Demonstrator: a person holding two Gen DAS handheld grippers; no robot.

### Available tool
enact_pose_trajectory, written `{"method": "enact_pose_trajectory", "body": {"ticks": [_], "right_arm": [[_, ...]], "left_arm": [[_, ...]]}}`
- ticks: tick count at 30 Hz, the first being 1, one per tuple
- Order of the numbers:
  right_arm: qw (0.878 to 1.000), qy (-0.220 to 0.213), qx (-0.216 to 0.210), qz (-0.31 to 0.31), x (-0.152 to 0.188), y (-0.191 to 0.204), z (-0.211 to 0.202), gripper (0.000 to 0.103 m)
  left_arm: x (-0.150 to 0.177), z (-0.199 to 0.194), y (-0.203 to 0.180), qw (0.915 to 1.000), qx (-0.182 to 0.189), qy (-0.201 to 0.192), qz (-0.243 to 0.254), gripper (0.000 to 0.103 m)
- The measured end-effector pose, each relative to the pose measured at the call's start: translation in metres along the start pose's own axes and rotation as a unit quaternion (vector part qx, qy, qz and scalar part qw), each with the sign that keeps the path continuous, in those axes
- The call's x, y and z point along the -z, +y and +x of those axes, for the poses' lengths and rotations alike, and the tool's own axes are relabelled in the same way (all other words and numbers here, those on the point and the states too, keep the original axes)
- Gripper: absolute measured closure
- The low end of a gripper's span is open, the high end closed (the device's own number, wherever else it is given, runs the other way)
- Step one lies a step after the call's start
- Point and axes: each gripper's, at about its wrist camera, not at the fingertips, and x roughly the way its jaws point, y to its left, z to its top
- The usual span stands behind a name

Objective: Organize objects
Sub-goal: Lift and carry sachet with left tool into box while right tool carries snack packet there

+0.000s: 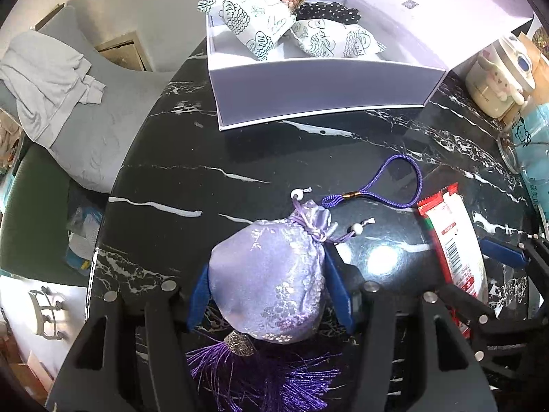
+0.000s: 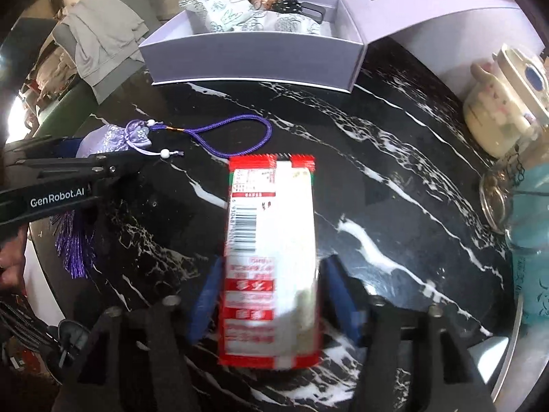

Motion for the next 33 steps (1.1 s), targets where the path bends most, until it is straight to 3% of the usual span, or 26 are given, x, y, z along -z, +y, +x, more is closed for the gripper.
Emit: {"method": "enact_pose_trajectory", "body": {"ticks": [4,9,15,21,33], "right_arm": [[1.000,0.000,-0.010,-0.002,-0.003,-0.002,0.000,0.056],[1.000,0.006,-0.026,-0.004,-0.006,-0.002,0.000,0.057],[0.999,0.008,-0.027,-0.019,-0.007,-0.005,-0.008,0.058],[0.999,0.008,-0.048,-0.006,-0.012,-0.013,-0.021,0.058],[0.997,0.003,-0.075,0.011,-0.017,-0.028,-0.065,0.058]], "left_arm": [[0.002,-0.001,0.000,0.9999,0.005,0.003,-0.012,0.047],[0.007,-0.003,-0.007,0.9999,0.009,0.008,0.010,0.048],[0.010,-0.010,-0.007,0.9982,0.051,0.033,-0.006,0.049],[0.011,-0.027,-0.006,0.9977,0.053,0.040,-0.012,0.049],[-0.003,-0.083,-0.020,0.9988,0.046,0.016,0.011,0.049]]}}
